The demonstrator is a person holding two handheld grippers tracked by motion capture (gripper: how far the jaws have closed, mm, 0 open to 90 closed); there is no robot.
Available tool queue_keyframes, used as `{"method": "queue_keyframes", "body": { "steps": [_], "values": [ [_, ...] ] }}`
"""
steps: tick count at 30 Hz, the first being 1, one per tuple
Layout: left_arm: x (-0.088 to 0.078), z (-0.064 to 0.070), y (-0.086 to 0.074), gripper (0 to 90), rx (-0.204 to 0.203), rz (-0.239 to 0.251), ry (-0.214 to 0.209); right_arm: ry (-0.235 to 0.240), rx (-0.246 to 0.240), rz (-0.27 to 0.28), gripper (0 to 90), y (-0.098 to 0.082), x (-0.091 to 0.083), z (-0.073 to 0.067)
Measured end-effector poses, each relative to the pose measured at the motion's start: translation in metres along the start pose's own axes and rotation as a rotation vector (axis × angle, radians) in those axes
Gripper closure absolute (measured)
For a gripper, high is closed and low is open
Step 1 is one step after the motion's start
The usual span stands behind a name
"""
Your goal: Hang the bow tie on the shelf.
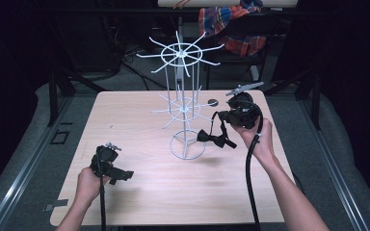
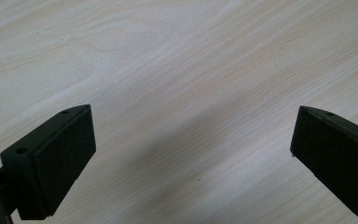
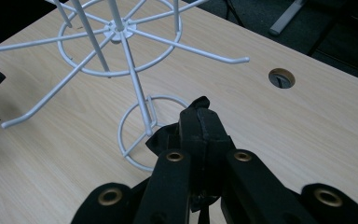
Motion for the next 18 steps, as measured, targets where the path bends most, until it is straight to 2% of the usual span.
{"method": "queue_keyframes", "body": {
  "steps": [18],
  "values": [
    [0.001,0.002,0.003,0.1,0.013,0.0,-0.003,0.024,-0.015,0.021,90.0,0.007,-0.009,-0.02]
  ]
}}
Point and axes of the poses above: each handheld gripper's, and its own axes: x roughly forward along the jaws, y roughly out of its top, z roughly to its right, the point moved 5 cm from there along x, roughly forward along the jaws, and after that the axes turned 9 degrees about -z, right-handed, at the moved point
